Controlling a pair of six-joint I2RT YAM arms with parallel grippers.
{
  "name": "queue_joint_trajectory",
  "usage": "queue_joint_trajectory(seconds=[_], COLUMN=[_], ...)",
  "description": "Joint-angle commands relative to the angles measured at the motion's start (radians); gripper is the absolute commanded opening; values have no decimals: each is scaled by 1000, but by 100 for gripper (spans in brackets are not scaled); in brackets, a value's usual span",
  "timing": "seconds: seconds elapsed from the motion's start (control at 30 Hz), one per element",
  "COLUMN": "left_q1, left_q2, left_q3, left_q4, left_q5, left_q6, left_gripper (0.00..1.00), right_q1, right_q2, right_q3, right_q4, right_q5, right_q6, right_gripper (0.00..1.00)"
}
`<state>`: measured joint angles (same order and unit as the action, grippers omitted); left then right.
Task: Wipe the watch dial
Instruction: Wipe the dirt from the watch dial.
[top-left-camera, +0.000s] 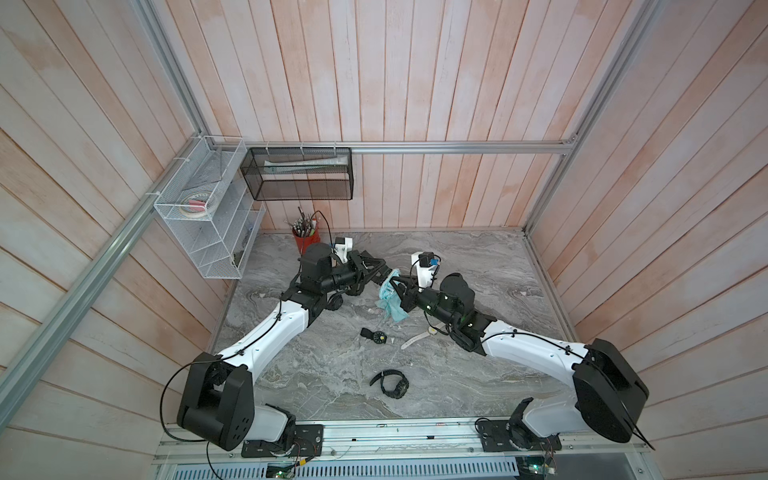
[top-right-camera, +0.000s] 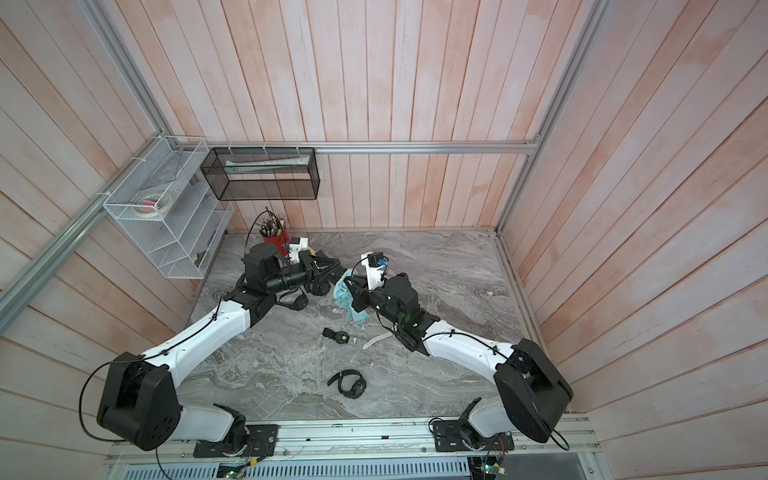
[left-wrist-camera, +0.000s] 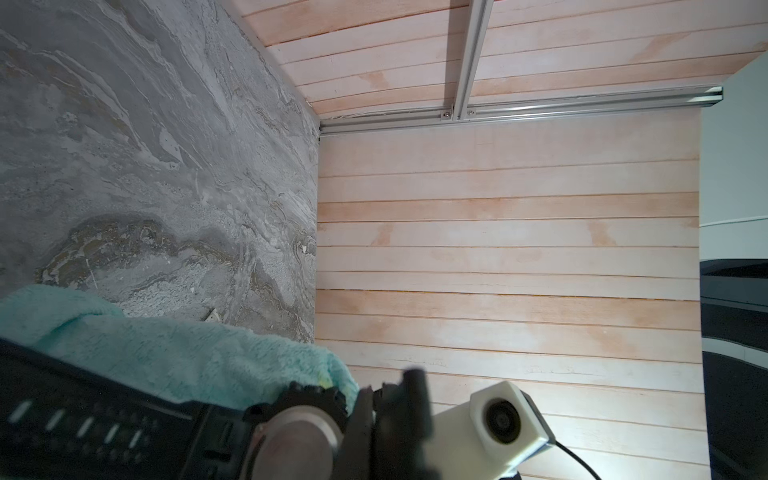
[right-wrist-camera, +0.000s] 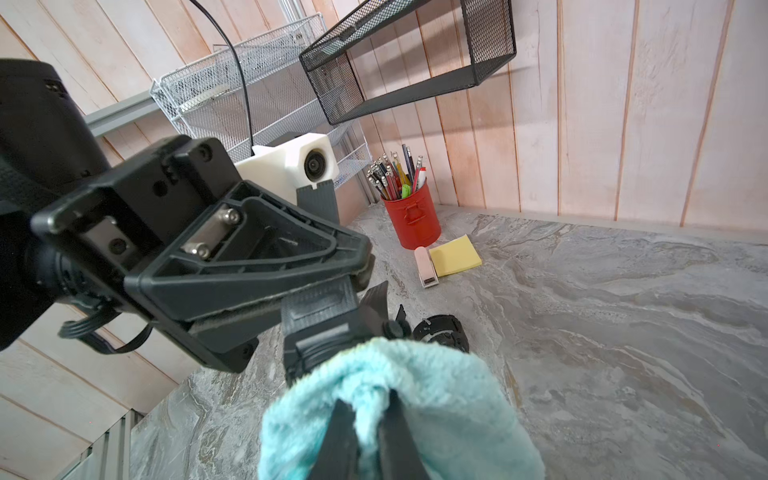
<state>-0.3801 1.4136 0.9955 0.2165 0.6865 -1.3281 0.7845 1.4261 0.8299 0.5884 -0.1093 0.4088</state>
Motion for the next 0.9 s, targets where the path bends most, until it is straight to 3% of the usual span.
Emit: queue_joint_trajectory(seconds=[0.0, 0.53, 0.87], left_q1=[-27, 15, 78], left_q2=[1, 46, 40], left_q3=[-16, 75, 81], left_q4=[-114, -33, -68], left_q5=[121, 161, 205], left_q6=[2, -95, -101], left_gripper=[0, 0, 0], right_q1=[-42, -31, -16], right_q2=[28, 109, 5], right_q3=[113, 167, 96], right_q4=[33, -128, -118], right_q5=[123, 66, 115], right_q6=[20, 5, -41], right_gripper=[0, 0, 0])
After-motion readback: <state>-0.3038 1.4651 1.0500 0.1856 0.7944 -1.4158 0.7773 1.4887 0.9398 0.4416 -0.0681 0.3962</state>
